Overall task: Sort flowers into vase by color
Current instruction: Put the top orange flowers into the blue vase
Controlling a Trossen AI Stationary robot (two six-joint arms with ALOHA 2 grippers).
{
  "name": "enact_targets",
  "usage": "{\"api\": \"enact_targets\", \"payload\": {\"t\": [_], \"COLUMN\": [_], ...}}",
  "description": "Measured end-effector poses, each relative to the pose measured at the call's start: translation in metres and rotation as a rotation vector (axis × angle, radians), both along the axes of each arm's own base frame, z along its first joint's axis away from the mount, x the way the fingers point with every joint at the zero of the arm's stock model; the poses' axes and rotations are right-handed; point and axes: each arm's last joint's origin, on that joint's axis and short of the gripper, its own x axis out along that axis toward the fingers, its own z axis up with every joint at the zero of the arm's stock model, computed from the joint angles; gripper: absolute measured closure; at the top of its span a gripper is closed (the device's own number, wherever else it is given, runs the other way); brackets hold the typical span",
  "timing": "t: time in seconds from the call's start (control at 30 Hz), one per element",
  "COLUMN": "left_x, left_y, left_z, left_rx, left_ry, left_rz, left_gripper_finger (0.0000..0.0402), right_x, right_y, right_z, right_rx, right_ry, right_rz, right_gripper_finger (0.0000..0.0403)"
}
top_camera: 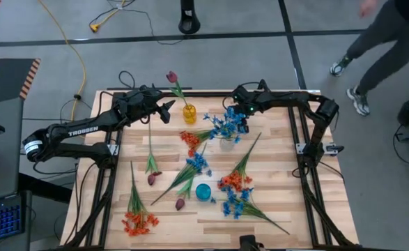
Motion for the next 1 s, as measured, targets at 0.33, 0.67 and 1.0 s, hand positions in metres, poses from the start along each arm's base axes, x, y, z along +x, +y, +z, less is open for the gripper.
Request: {"api": "enact_targets", "payload": {"t": [0.33, 0.67, 1.0], "left_x": [0.0, 0.0, 0.0], "left_y": [0.0, 0.0, 0.0], "left_z": [0.0, 0.0, 0.0], "left_rx": [0.0, 0.0, -0.001], "left_ry": [0.0, 0.0, -0.001], "left_rz": [0.0, -0.001, 0.0], "left_gripper_finger": [0.0187, 0.0187, 0.0187], "right_x": [0.001, -0.001, -0.004], "right_y": [0.001, -0.004, -0.002], "right_z": [0.0, -0.021, -0.023], "right_rx": [-0.001, 0.058, 0.07], "right_ry": [-0.005, 0.056, 0.1], "right_rz": [0.004, -0.015, -0.024], "right_gripper_finger": [0.0253, 0.0276, 0.0361]}}
